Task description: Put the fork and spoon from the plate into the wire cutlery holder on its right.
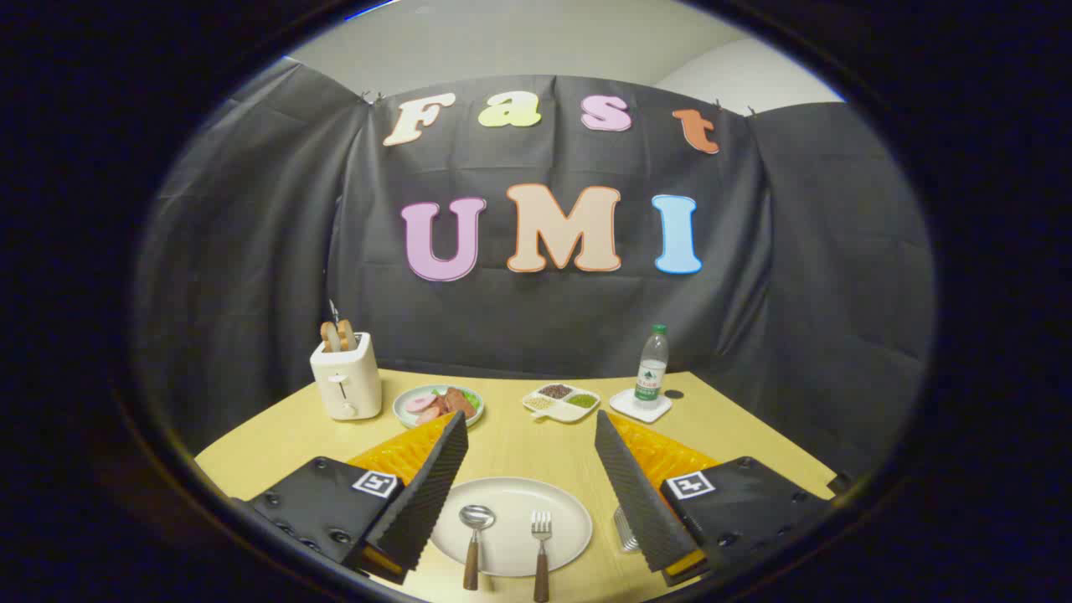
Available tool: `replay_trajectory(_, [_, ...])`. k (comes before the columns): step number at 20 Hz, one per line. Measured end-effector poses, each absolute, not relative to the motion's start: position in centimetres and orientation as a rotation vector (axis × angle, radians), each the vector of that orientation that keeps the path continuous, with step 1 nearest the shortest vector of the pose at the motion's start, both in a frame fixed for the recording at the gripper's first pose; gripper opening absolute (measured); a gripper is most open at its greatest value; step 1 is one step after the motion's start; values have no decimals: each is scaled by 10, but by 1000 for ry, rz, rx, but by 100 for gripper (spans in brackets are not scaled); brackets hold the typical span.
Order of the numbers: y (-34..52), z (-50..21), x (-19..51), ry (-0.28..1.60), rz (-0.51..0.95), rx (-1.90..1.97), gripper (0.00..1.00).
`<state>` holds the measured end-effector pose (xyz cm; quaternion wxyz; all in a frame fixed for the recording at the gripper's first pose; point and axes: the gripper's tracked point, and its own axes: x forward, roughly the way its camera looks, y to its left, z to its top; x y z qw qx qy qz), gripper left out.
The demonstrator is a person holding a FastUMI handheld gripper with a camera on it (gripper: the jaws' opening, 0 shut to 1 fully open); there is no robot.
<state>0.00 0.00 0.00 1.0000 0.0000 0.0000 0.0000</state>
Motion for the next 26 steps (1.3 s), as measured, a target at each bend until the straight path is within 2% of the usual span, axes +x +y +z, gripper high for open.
replay_trajectory(18, [-2, -14, -6, 62, -34, 14, 100])
replay_trajectory(26, [5, -26, 0, 248, -43, -38, 100])
